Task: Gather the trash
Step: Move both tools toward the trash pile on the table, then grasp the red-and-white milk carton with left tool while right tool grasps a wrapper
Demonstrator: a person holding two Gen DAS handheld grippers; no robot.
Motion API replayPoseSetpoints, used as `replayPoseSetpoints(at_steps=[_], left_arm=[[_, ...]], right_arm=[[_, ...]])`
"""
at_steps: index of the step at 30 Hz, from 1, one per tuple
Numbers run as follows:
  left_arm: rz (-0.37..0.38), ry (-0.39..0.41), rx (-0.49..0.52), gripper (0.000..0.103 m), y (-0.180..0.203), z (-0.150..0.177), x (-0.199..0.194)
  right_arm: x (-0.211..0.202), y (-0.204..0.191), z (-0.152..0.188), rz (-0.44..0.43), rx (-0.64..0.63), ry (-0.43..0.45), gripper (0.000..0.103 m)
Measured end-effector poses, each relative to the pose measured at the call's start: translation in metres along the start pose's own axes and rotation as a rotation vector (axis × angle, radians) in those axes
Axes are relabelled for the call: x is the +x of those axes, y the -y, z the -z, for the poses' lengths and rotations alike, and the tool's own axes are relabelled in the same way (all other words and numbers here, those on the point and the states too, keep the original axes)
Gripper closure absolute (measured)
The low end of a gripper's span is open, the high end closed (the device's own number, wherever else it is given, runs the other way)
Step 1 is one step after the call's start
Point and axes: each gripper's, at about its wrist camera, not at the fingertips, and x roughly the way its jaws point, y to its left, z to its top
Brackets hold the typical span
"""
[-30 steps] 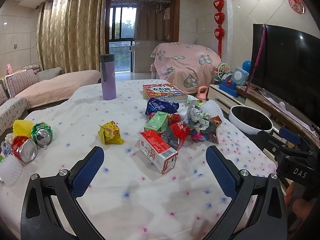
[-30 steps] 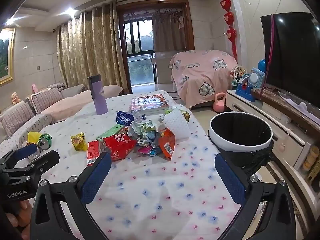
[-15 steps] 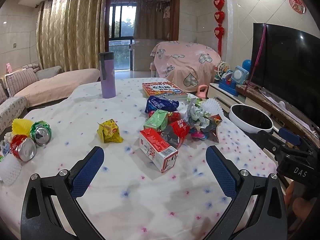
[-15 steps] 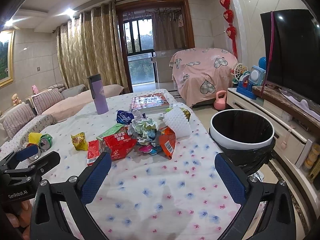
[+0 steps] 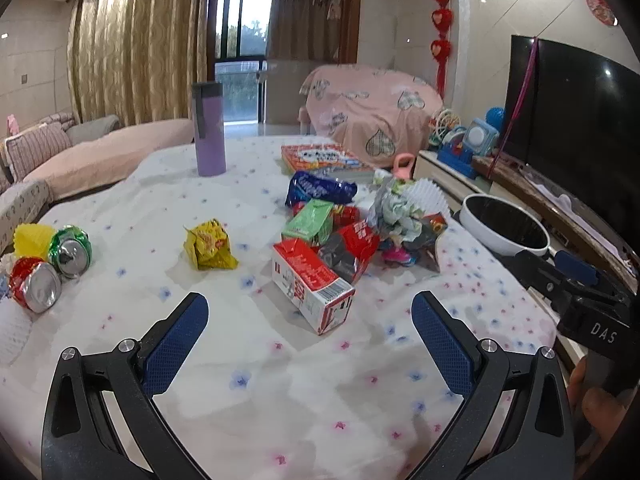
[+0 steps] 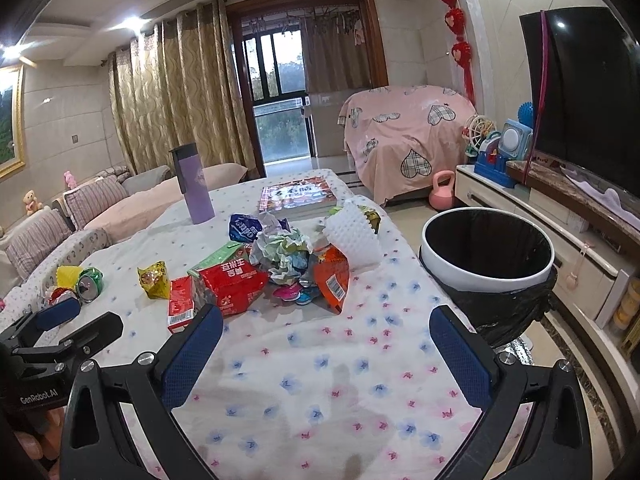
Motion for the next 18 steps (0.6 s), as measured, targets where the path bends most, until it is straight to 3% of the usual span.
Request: replayPoseSetpoints(at_steps=[2, 4, 10, 18], left_arm=[[-0.001, -0.02, -0.007, 0.0, 0.0, -0.002, 0.007], [-0.005, -0.038, -0.012, 0.0, 0.0, -0.003, 0.014], [-0.008, -0.098, -0.022, 0.0, 0.003, -0.007, 0.041], [-0.037, -0.165, -0.035, 0.002, 0.003, -0.01, 0.08]], right_arm=[[0.003, 0.003, -0.003, -0.013, 0.028, -0.054, 0.0], [0.008, 0.006, -0.004, -0.008, 0.002, -0.018, 0.0], [0.034, 0.015, -0.01, -0.025, 0.004, -0.039, 0.001], [0.095, 0.024, -0.02, -0.044, 0.01, -0.153, 0.028]])
